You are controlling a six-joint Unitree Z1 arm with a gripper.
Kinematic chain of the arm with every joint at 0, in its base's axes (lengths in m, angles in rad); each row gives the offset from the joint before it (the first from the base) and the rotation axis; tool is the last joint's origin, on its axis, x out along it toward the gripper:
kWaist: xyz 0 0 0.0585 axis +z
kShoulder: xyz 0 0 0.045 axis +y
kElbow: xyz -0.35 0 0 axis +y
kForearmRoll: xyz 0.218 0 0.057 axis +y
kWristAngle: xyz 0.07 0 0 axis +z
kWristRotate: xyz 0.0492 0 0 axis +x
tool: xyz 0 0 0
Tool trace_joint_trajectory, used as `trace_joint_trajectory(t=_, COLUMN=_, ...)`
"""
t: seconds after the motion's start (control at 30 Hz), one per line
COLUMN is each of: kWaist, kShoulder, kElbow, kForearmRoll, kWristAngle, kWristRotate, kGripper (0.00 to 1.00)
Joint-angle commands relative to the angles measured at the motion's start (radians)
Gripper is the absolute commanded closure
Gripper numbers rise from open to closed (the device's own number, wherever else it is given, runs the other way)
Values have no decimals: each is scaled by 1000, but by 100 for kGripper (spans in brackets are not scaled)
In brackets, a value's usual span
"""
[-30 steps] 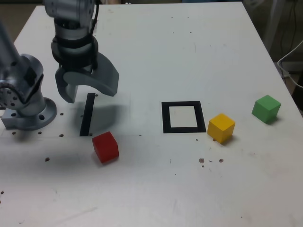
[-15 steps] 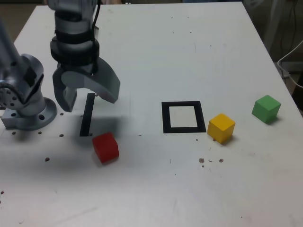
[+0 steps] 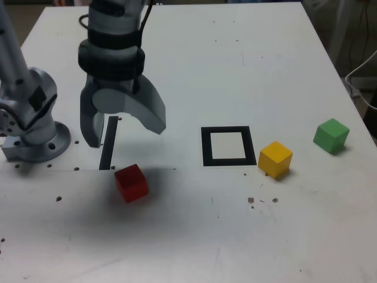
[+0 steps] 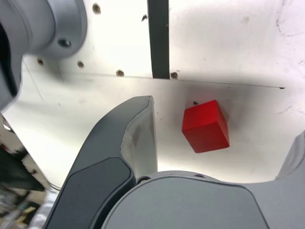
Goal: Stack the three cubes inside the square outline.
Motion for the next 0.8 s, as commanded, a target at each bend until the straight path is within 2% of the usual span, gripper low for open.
trace_joint_trajectory(t=0.0, kWaist=-37, kShoulder=18, kElbow=-10, kForearmRoll=-32, kWristAngle=-2, kWristRotate=-79, kGripper=1)
trace_joint_trajectory(t=0.13, kWaist=-93, kShoulder=46, kElbow=-10, kForearmRoll=-92, kWristAngle=-4, kWristRotate=-185, kGripper=1)
trace_joint_trajectory(t=0.27, kWaist=-131, kShoulder=83, kElbow=-7, kForearmRoll=-132, kWristAngle=-6, kWristRotate=-241, kGripper=1)
trace_joint_trajectory(t=0.43, kWaist=-159, kShoulder=122, kElbow=-4, kForearmRoll=-143, kWristAngle=-13, kWristRotate=-269, kGripper=2)
trace_joint_trajectory(t=0.77, kWaist=-168, kShoulder=140, kElbow=31, kForearmRoll=-149, kWristAngle=-39, kWristRotate=-296, kGripper=4)
